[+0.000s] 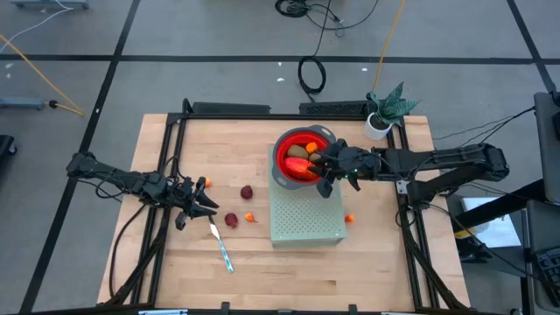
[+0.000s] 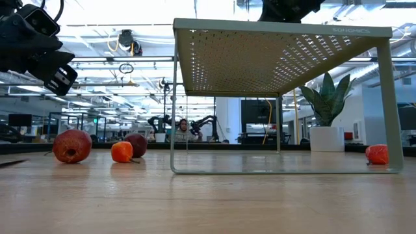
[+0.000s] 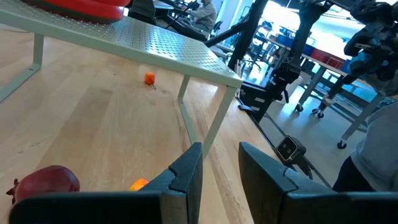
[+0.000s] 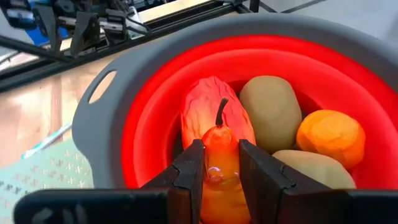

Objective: Pick & Place Fruit
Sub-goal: Put the peach into the red strainer bowl on the shelf, then adjust the shelf

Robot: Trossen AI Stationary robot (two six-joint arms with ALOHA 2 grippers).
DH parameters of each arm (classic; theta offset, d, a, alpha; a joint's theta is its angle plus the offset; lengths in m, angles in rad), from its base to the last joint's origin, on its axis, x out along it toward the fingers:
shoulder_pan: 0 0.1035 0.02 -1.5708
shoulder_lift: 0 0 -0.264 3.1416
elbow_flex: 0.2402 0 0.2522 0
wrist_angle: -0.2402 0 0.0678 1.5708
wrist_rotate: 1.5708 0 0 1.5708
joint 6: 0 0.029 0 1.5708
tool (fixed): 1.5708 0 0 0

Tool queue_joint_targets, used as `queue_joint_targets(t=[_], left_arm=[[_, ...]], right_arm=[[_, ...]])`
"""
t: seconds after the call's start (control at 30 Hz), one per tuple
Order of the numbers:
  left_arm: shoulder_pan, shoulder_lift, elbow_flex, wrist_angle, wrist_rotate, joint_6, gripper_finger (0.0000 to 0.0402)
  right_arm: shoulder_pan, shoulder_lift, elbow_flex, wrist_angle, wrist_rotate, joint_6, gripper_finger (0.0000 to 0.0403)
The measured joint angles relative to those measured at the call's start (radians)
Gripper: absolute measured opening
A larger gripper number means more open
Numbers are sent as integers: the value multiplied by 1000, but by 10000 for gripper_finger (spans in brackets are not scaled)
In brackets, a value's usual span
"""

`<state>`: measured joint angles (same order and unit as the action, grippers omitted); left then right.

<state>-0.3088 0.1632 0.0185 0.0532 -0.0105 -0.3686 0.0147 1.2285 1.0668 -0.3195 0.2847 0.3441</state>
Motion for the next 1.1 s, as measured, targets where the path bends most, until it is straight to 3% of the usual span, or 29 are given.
queue_joint_targets(t=[0.17, 0.5, 0.7, 0.97, 1.1], left_arm=[[0, 0, 0, 0, 0, 18, 102], [0, 0, 0, -2, 0, 53, 102], [0, 0, 0, -2, 0, 53, 102], [0, 0, 0, -6, 0, 53, 102], [0, 0, 0, -5, 0, 51, 102]], right_arm=[[0, 0, 0, 0, -2, -31, 88], [0, -20, 0, 6, -2, -35, 171], [0, -80, 0, 32, 11, -69, 193], [0, -177, 0, 12, 291, -70, 166], [0, -218, 0, -92, 398, -48, 140]])
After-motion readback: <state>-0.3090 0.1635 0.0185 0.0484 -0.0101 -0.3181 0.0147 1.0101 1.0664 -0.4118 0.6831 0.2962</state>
